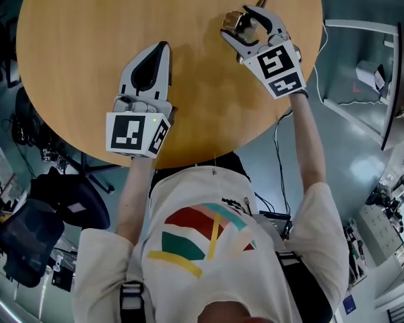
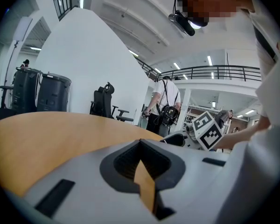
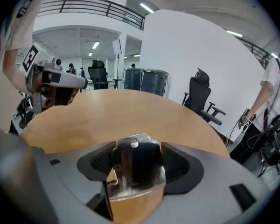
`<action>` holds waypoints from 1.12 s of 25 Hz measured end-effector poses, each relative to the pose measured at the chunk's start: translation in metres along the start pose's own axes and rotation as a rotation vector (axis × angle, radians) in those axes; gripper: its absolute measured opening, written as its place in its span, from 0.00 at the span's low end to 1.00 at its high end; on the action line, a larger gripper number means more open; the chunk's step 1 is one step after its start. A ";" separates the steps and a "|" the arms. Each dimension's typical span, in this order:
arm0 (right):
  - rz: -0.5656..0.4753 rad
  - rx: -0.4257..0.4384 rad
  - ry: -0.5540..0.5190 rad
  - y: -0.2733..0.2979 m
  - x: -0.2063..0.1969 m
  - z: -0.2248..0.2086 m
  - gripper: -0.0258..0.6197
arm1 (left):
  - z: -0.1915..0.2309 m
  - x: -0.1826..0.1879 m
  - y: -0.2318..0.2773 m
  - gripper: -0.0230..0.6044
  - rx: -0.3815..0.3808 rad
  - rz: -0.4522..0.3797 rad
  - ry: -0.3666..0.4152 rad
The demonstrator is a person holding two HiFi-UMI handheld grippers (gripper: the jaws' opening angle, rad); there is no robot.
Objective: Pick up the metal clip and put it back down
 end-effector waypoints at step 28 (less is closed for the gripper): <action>-0.721 0.025 0.594 -0.265 0.201 0.119 0.51 | -0.106 0.154 -0.212 0.11 0.106 -0.460 0.101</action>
Point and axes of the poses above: the fingertips, and each gripper's own axes: y forward along the fingers, z to its left, x out of its top, the point moved 8 cm from there along -y, backward along the fingers, and after that the axes turned 10 degrees about -x, right-handed, at the moved point
